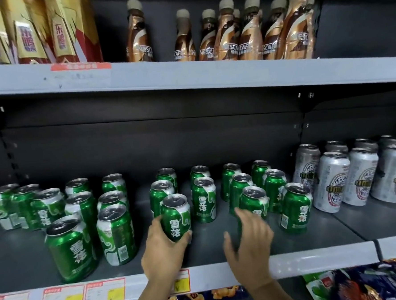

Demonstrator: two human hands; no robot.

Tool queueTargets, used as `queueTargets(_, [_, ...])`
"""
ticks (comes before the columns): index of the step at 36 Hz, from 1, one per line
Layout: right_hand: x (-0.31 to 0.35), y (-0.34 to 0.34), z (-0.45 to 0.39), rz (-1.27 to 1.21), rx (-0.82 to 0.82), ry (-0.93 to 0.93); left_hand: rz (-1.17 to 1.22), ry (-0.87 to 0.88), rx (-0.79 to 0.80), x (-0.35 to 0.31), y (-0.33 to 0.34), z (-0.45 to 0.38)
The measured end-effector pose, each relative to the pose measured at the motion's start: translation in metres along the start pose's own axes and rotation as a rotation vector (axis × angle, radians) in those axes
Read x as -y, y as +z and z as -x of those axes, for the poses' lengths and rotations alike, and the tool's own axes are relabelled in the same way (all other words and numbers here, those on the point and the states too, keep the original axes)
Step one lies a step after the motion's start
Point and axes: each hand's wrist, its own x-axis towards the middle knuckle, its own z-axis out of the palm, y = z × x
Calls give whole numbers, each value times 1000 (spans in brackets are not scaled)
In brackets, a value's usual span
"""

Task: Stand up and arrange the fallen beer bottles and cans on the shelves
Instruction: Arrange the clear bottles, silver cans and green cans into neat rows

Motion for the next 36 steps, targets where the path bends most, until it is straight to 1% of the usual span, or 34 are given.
queueTargets(1, [6, 3, 1, -7, 17, -42, -3, 7, -3, 1, 0, 0])
queueTargets(2, [10, 5, 0, -19, 15, -43, -6, 15, -7, 1, 0, 0])
queueTargets(3, [13, 6, -3, -41, -8, -1, -6, 20, -11, 1, 0, 0])
queueTargets(5, [14, 8, -13, -99, -89, 172, 36, 37, -61, 1, 0, 1])
queueTargets(7, [8, 6, -23, -132, -138, 338, 132, 110, -212, 2, 0, 4])
queueTargets(9, [1, 2, -31, -138, -147, 410, 207, 273, -377, -4, 0, 10])
queueTargets(10, [-3, 0, -34, -148, -146, 428, 244, 360, -410, -10, 1, 13])
queueTargets(11, [-6, -2, -37, -173, -134, 457, 286, 430, -395, -18, 4, 17])
queueTargets(12, [-8, -5, -40, -216, -109, 501, 327, 486, -334, -27, 10, 21])
queueTargets(14, [-11, -11, -50, -314, -70, 576, 349, 572, -144, -47, 25, 28])
queueTargets(16, [-15, -19, -71, -363, -67, 570, 347, 608, 50, -64, 44, 32])
queueTargets(17, [-17, -23, -86, -356, -43, 552, 364, 592, 106, -71, 54, 33])
queueTargets(18, [-21, -26, -104, -332, 14, 533, 397, 553, 126, -77, 63, 31])
queueTargets(19, [-26, -27, -124, -300, 108, 516, 451, 484, 123, -84, 70, 27])
queueTargets(21, [-34, -26, -159, -217, 374, 507, 577, 318, 105, -98, 80, 14])
queueTargets(23, [-43, -21, -183, -105, 649, 476, 625, 178, 139, -115, 84, -1])
queueTargets(25, [-48, -17, -195, 8, 896, 408, 583, 71, 214, -130, 82, -17])
queueTargets(27, [-50, -13, -201, 50, 1076, 370, 603, -41, 334, -146, 78, -29])
queueTargets(29, [-57, -5, -206, -14, 1164, 410, 687, -160, 488, -157, 74, -38])
queueTargets(31, [-64, -1, -212, -33, 1195, 414, 696, -217, 580, -158, 75, -47])
queueTargets(33, [-71, 0, -218, -26, 1209, 403, 682, -255, 613, -151, 85, -56])
queueTargets(36, [-79, 1, -222, -39, 1224, 383, 703, -273, 604, -139, 99, -66])
